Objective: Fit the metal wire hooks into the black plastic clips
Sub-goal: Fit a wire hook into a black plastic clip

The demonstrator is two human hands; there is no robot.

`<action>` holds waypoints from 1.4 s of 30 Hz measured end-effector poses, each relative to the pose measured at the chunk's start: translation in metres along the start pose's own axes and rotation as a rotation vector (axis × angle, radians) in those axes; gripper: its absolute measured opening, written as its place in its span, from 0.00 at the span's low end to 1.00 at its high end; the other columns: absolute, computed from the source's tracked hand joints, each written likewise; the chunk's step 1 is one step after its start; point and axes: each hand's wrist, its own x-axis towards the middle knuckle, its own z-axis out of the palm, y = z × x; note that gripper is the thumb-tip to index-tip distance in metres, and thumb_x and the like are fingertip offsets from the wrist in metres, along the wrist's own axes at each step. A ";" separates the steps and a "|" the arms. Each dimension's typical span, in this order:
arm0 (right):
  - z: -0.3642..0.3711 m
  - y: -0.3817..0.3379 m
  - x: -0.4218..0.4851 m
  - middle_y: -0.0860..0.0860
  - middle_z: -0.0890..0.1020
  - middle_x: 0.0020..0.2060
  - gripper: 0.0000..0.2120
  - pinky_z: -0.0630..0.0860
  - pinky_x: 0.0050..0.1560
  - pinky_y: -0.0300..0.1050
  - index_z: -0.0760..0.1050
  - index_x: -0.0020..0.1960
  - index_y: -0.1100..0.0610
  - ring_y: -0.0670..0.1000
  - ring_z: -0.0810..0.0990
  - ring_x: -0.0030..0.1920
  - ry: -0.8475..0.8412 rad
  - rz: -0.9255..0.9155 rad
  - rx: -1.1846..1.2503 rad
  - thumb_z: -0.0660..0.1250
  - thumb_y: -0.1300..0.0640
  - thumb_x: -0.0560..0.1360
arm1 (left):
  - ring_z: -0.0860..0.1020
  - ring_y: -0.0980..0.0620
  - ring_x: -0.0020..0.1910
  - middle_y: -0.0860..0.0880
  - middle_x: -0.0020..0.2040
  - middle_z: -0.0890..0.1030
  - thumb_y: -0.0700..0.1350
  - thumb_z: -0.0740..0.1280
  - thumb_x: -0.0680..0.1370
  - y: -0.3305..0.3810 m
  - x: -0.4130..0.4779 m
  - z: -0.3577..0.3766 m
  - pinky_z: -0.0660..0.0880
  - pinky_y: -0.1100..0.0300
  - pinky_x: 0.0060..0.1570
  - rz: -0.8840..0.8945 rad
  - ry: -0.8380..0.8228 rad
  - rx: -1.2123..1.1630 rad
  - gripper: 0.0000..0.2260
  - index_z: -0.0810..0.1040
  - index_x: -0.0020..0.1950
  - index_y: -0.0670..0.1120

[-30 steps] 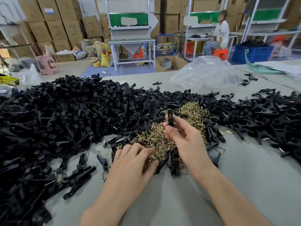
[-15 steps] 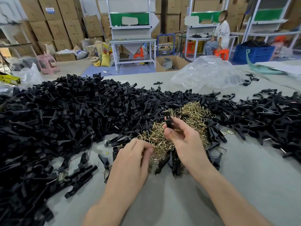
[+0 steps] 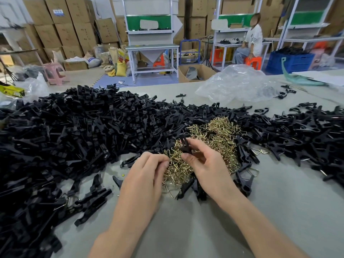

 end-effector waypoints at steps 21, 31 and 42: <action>0.004 -0.001 -0.007 0.35 0.83 0.50 0.15 0.72 0.51 0.26 0.81 0.57 0.43 0.38 0.81 0.53 -0.043 -0.095 -0.065 0.75 0.59 0.75 | 0.80 0.58 0.37 0.50 0.39 0.85 0.45 0.68 0.79 0.013 0.011 -0.005 0.76 0.68 0.39 -0.592 0.227 -0.705 0.05 0.83 0.46 0.47; 0.010 -0.003 -0.011 0.36 0.81 0.50 0.15 0.72 0.55 0.29 0.82 0.60 0.49 0.38 0.80 0.53 -0.022 -0.278 -0.259 0.76 0.57 0.74 | 0.77 0.58 0.34 0.50 0.38 0.84 0.50 0.68 0.76 0.015 0.008 0.001 0.75 0.63 0.36 -0.634 0.175 -0.671 0.07 0.82 0.42 0.49; 0.015 -0.004 -0.015 0.35 0.79 0.51 0.13 0.72 0.54 0.28 0.81 0.60 0.49 0.37 0.79 0.54 -0.038 -0.280 -0.270 0.75 0.55 0.76 | 0.76 0.56 0.33 0.50 0.36 0.81 0.47 0.67 0.79 0.025 0.005 0.012 0.73 0.66 0.33 -0.705 0.289 -0.764 0.06 0.80 0.46 0.46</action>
